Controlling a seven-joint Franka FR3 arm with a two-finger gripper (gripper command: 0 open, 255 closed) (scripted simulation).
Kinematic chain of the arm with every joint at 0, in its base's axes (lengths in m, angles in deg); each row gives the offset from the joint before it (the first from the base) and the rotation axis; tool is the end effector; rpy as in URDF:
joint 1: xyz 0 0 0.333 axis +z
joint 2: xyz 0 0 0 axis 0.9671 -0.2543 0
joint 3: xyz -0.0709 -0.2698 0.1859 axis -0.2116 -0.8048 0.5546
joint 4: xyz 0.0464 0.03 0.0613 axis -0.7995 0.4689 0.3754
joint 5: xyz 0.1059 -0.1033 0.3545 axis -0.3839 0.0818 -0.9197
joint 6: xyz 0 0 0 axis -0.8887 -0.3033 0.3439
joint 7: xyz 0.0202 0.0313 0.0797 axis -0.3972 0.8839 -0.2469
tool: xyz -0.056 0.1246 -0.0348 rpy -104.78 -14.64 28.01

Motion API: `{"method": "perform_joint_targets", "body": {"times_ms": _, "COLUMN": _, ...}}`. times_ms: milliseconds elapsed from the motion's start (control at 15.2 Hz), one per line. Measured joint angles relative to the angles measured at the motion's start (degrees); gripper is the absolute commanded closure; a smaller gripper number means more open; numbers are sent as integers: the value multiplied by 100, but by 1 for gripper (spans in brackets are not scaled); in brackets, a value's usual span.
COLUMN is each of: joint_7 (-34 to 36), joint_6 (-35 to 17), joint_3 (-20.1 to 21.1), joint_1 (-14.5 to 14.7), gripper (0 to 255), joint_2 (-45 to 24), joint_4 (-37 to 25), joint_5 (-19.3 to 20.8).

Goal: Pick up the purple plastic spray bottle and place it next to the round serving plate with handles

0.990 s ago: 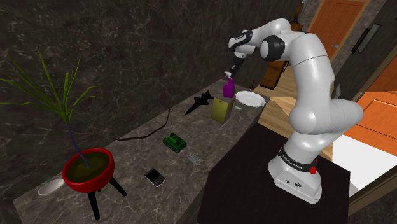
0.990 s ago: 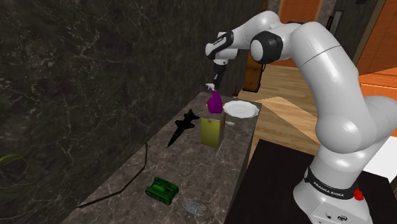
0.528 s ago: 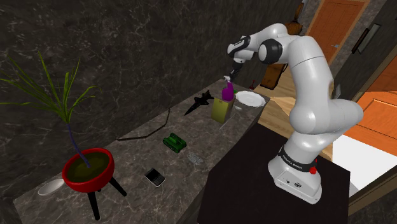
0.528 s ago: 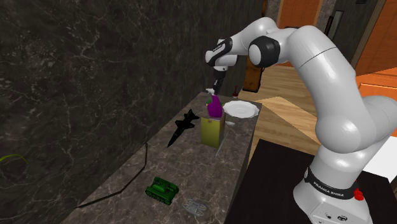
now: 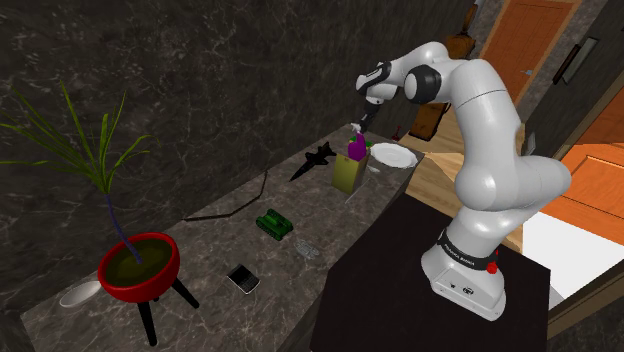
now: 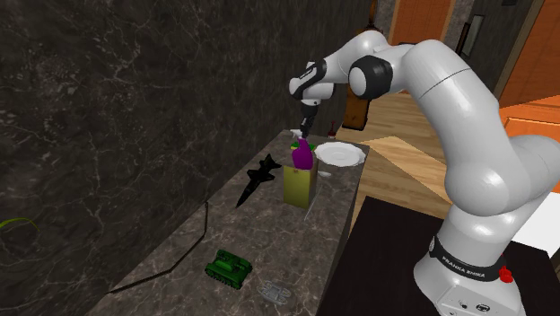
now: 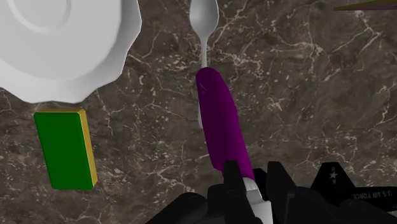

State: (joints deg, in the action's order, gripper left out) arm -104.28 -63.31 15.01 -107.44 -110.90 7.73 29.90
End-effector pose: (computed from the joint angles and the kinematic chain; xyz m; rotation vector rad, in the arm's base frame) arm 0.6029 -0.4966 0.2012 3.1186 0.0698 0.1661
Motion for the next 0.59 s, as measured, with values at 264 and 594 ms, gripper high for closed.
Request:
{"method": "perform_joint_targets", "body": {"times_ms": 264, "joint_7": 0, "joint_6": -2, "joint_3": 0, "joint_1": 0, "gripper": 0, "joint_2": -1, "joint_4": -1, "joint_5": 0}}
{"method": "perform_joint_targets", "body": {"times_ms": 594, "joint_7": 0, "joint_6": -2, "joint_3": 0, "joint_1": 0, "gripper": 0, "joint_2": -1, "joint_4": -1, "joint_5": 0}}
